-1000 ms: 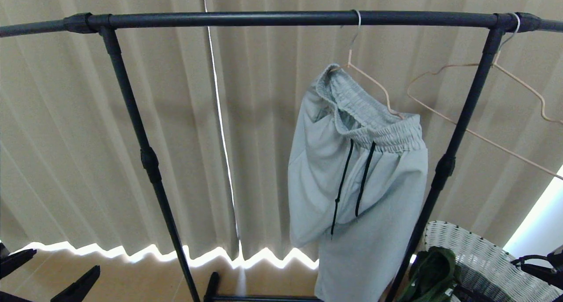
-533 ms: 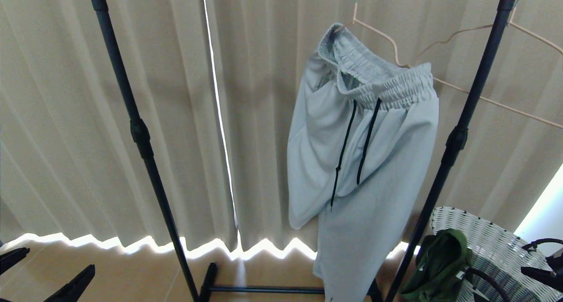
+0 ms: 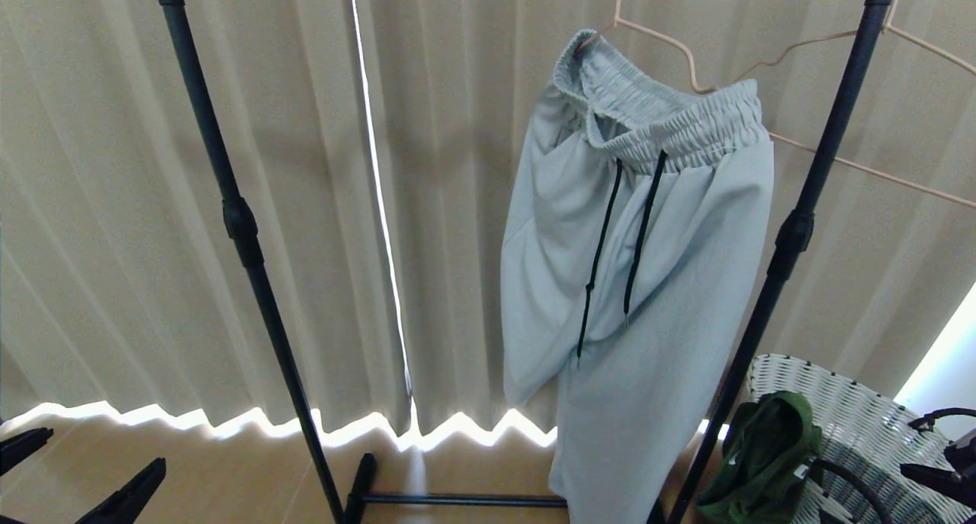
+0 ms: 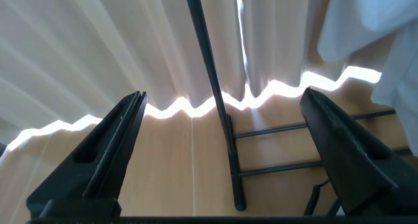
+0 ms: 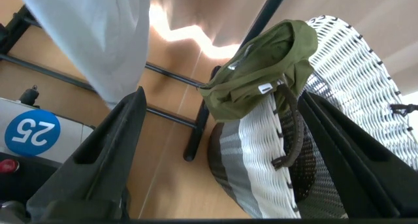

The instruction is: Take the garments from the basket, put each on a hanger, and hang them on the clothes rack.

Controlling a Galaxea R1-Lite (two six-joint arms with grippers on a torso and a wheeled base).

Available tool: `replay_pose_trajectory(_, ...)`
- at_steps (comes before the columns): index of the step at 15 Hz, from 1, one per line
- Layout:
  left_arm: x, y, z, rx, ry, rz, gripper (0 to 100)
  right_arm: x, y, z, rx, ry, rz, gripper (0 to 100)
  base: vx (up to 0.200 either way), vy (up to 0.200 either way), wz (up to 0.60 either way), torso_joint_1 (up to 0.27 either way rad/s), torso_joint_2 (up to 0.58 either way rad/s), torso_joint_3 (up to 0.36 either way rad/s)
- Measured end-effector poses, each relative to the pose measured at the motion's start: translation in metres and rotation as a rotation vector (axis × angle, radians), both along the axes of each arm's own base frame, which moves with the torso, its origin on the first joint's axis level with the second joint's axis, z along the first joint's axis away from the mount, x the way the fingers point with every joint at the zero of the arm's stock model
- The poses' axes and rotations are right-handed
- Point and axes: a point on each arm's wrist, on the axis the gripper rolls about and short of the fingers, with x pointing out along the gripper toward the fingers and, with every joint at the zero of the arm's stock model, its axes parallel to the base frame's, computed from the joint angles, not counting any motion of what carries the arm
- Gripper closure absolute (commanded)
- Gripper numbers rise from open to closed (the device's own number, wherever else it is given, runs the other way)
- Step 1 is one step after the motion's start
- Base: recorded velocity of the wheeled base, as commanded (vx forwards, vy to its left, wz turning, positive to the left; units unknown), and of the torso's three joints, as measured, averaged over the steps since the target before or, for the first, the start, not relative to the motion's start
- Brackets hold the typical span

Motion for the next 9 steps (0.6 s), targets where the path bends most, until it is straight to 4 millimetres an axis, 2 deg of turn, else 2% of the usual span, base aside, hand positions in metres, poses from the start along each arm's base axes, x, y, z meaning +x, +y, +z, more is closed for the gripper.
replay_pose_trajectory(9, -0.0028, -0.0018, -0.0017, 0.000, -0.004, -0.031, 0, 0.0000, 0.0000, -0.0002, -0.002, 0.001, 0.001, 0, 0.000, 0.000, 0.00, 0.000, 0.00, 0.000)
